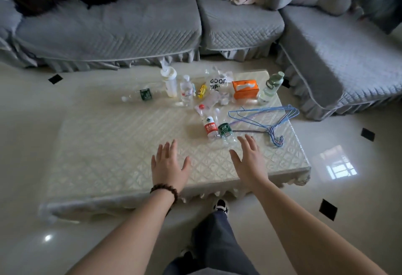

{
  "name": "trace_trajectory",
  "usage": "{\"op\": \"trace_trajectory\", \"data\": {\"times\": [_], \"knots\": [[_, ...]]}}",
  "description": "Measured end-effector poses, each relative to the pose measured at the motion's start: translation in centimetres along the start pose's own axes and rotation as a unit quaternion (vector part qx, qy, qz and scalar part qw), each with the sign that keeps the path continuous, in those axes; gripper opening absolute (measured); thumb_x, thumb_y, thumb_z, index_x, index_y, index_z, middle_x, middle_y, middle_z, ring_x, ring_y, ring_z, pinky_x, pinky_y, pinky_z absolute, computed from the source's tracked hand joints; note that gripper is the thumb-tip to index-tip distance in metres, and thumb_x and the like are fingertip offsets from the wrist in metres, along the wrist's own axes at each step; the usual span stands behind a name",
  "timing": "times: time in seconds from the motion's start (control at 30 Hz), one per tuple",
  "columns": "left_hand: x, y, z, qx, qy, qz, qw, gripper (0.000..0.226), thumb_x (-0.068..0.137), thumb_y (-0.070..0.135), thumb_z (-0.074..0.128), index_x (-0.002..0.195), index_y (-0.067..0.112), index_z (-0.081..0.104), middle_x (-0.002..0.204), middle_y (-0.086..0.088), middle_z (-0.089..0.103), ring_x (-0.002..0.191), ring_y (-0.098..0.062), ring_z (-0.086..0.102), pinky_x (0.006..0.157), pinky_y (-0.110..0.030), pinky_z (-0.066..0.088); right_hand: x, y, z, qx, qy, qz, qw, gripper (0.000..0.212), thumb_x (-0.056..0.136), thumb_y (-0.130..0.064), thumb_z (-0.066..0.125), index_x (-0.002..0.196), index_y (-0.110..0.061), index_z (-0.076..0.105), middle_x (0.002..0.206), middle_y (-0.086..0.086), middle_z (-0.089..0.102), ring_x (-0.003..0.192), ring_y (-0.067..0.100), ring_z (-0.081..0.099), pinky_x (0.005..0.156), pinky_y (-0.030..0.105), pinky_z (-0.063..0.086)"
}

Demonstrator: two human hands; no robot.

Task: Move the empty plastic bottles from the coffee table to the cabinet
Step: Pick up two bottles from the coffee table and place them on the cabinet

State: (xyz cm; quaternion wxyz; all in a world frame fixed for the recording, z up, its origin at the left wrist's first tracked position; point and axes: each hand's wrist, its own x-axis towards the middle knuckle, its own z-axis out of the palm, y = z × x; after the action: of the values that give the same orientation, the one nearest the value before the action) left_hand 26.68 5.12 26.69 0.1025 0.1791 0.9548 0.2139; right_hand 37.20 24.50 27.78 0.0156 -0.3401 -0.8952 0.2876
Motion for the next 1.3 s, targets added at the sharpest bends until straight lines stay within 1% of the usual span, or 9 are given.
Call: {"op": "trace_trajectory", "data": {"times": [0.27,0.5,0.67,0.77,0.93,1.1,1.17,1.23,1.3], "knots": [[8.8,2.9,3.8,0.026,-0.023,-0.045,0.998,0.066,0.093,0.047,0.044,0.149,0.02,0.022,0.155,-0.005,0.025,0.145,-0.023,0.013,0.117,-0.044,0.013,11.6,2.2,0.7,0.013,-0.04,0.001,0.999,0.055,0.096,-0.038,0.046,0.146,-0.018,0.032,0.158,0.003,0.02,0.147,0.021,0.015,0.117,0.041,0.023],[16.8,5.6,9.5,0.027,-0.066,-0.089,0.994,0.067,0.092,0.049,0.044,0.148,0.02,0.022,0.154,-0.007,0.028,0.144,-0.025,0.019,0.115,-0.046,0.02,20.1,5.6,2.7,0.007,-0.091,0.012,0.996,0.052,0.095,-0.035,0.049,0.143,-0.018,0.036,0.156,0.006,0.026,0.145,0.023,0.019,0.117,0.041,0.024],[21.5,6.3,13.6,-0.006,-0.076,-0.124,0.989,0.07,0.09,0.05,0.047,0.147,0.015,0.025,0.151,-0.011,0.033,0.139,-0.027,0.028,0.112,-0.044,0.028,25.1,7.5,5.9,-0.013,-0.12,0.024,0.992,0.052,0.095,-0.038,0.049,0.142,-0.019,0.037,0.156,0.004,0.027,0.144,0.023,0.024,0.112,0.044,0.032],[24.5,6.4,17.0,-0.04,-0.089,-0.154,0.983,0.075,0.088,0.053,0.049,0.148,0.015,0.022,0.15,-0.01,0.032,0.136,-0.027,0.031,0.109,-0.043,0.033,27.7,8.8,8.3,0.002,-0.129,0.033,0.991,0.054,0.094,-0.038,0.05,0.142,-0.018,0.037,0.156,0.005,0.027,0.143,0.027,0.025,0.112,0.046,0.031],[29.0,6.3,24.2,-0.115,-0.134,-0.241,0.954,0.091,0.084,0.058,0.056,0.149,0.014,0.01,0.151,-0.011,0.025,0.134,-0.028,0.034,0.101,-0.04,0.037,31.2,11.8,12.8,0.008,-0.123,0.045,0.991,0.055,0.095,-0.036,0.051,0.144,-0.015,0.036,0.155,0.006,0.028,0.143,0.026,0.026,0.113,0.043,0.029],[31.8,4.8,30.6,-0.194,-0.159,-0.306,0.918,0.102,0.077,0.061,0.062,0.148,0.016,0.005,0.153,-0.012,0.021,0.13,-0.033,0.041,0.102,-0.048,0.041,32.9,13.5,16.0,0.006,-0.118,0.051,0.992,0.054,0.096,-0.034,0.049,0.145,-0.017,0.033,0.156,0.001,0.026,0.141,0.022,0.029,0.108,0.037,0.032],[32.3,4.1,32.0,-0.208,-0.163,-0.31,0.913,0.095,0.075,0.063,0.061,0.143,0.018,0.013,0.145,-0.014,0.035,0.119,-0.034,0.051,0.095,-0.048,0.046,33.1,13.6,16.9,0.009,-0.119,0.052,0.992,0.053,0.096,-0.033,0.049,0.145,-0.018,0.034,0.156,-0.001,0.027,0.14,0.02,0.03,0.105,0.033,0.034],[32.4,3.5,32.6,-0.225,-0.163,-0.306,0.91,0.085,0.072,0.065,0.06,0.133,0.019,0.024,0.127,-0.012,0.05,0.105,-0.032,0.057,0.089,-0.048,0.05,33.2,13.6,17.6,0.013,-0.12,0.05,0.991,0.054,0.095,-0.033,0.05,0.144,-0.018,0.035,0.154,-0.001,0.029,0.14,0.019,0.03,0.104,0.033,0.035],[32.3,3.0,32.6,-0.244,-0.154,-0.304,0.908,0.068,0.067,0.063,0.058,0.117,0.025,0.032,0.106,-0.009,0.056,0.09,-0.03,0.062,0.08,-0.049,0.053,33.3,13.6,18.2,-0.001,-0.112,0.038,0.993,0.056,0.093,-0.036,0.053,0.143,-0.016,0.037,0.15,0.003,0.035,0.137,0.024,0.033,0.106,0.038,0.036]]}}
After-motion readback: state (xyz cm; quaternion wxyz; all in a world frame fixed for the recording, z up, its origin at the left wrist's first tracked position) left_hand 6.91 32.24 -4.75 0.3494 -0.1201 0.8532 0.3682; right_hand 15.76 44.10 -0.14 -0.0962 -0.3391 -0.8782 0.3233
